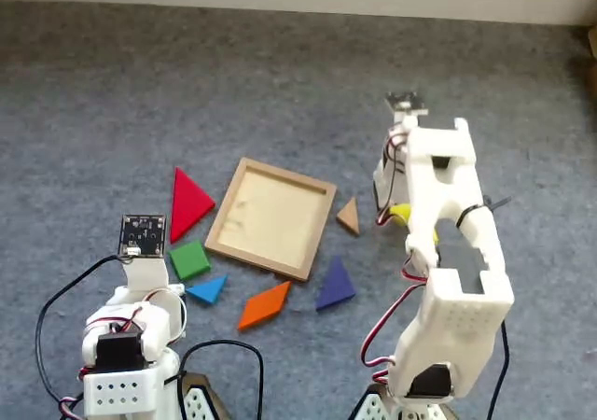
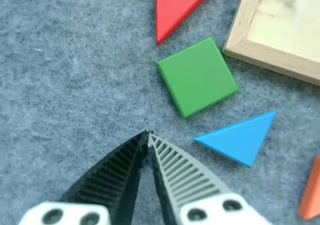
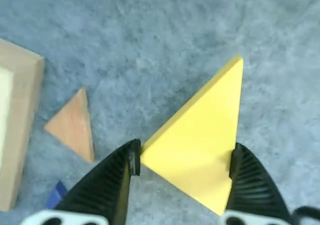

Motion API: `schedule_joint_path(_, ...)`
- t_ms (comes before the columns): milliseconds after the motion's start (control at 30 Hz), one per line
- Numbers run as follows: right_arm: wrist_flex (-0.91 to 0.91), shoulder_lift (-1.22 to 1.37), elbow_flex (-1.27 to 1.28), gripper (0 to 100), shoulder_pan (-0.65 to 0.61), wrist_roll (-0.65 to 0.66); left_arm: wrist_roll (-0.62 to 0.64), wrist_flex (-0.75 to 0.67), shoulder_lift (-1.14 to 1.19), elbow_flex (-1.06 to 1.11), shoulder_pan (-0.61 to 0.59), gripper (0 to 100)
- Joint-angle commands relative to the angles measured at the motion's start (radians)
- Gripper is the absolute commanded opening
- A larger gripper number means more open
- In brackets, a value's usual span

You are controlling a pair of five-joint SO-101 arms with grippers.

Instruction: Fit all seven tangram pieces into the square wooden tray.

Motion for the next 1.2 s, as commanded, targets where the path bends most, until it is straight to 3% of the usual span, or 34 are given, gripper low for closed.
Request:
schedule_joint_path(0,0.085,-0.111,-0.114,18.3,-0.067,0.000,-0.008,0.006,-0.031,0.019,-0.001,1)
schedule_joint_path(100,0.133,-0.136,-0.137,18.3,-0.128,-0.011,-0.008,0.006,-0.031,0.019,-0.001,1)
schedule_joint_path(300,0.185,-0.148,-0.143,18.3,-0.259,-0.169,-0.008,0.006,-0.031,0.019,-0.001,1)
schedule_joint_path(633,0.124,-0.140,-0.139,18.3,-0.478,-0.549,-0.008,0.006,-0.031,0.019,-0.001,1)
schedule_joint_path(933,-0.097,-0.084,-0.077,18.3,-0.565,-0.583,-0.008,0.006,-0.031,0.019,-0.001,1)
schedule_joint_path(1167,-0.124,0.033,-0.076,18.6,-0.593,-0.964,-0.008,0.006,-0.031,0.019,-0.001,1)
